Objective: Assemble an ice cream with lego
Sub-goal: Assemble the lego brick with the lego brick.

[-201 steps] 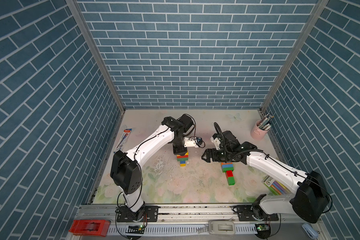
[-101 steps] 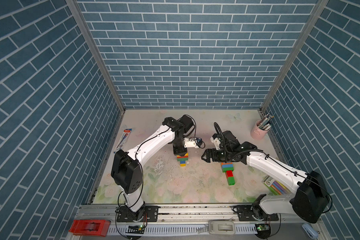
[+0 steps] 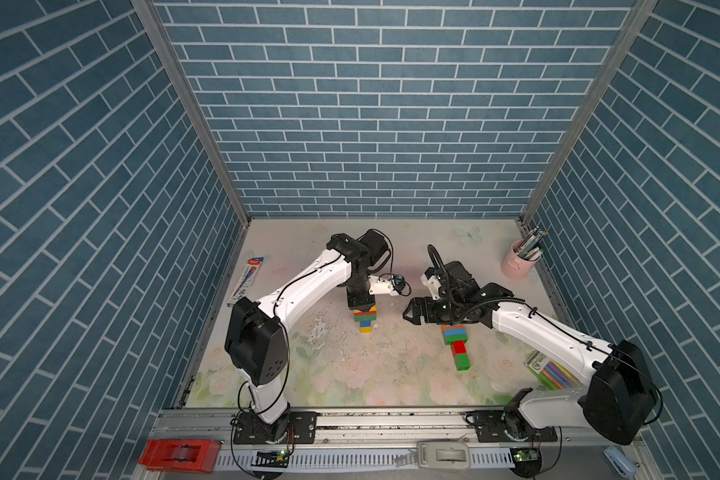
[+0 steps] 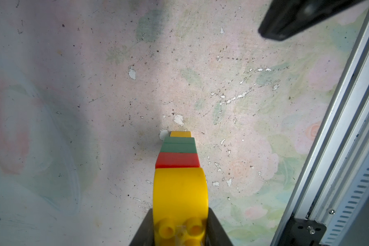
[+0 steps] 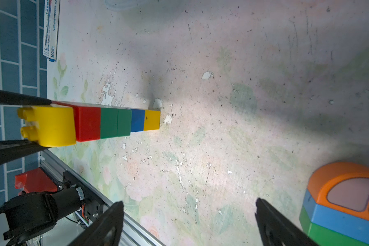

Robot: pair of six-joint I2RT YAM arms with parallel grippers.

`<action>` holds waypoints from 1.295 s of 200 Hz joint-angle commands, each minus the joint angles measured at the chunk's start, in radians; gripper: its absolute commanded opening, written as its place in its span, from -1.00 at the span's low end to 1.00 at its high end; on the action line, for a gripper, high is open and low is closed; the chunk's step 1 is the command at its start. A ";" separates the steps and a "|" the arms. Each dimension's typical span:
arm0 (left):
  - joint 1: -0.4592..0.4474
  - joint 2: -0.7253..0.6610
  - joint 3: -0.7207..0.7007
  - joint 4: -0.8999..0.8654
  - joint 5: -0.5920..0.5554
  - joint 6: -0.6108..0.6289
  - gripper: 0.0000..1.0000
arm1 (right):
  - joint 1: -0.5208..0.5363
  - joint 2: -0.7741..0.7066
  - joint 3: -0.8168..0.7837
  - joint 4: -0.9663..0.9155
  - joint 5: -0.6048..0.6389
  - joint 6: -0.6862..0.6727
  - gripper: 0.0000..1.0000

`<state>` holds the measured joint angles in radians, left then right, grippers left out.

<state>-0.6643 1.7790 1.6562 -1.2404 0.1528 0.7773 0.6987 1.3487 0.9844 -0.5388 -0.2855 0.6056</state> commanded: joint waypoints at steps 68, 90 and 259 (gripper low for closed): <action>-0.016 0.078 -0.092 -0.076 0.071 -0.033 -1.00 | -0.022 0.023 0.004 -0.016 -0.012 0.011 0.94; -0.017 0.101 -0.084 -0.086 0.028 -0.035 -1.00 | -0.025 0.043 0.014 -0.016 -0.015 0.002 0.94; -0.028 0.104 -0.011 -0.082 -0.003 0.027 -1.00 | -0.051 0.103 0.037 -0.013 -0.055 -0.006 0.94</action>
<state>-0.6827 1.7939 1.6680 -1.2533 0.1387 0.7860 0.6540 1.4387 0.9867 -0.5457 -0.3248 0.6044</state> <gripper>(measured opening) 0.360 0.970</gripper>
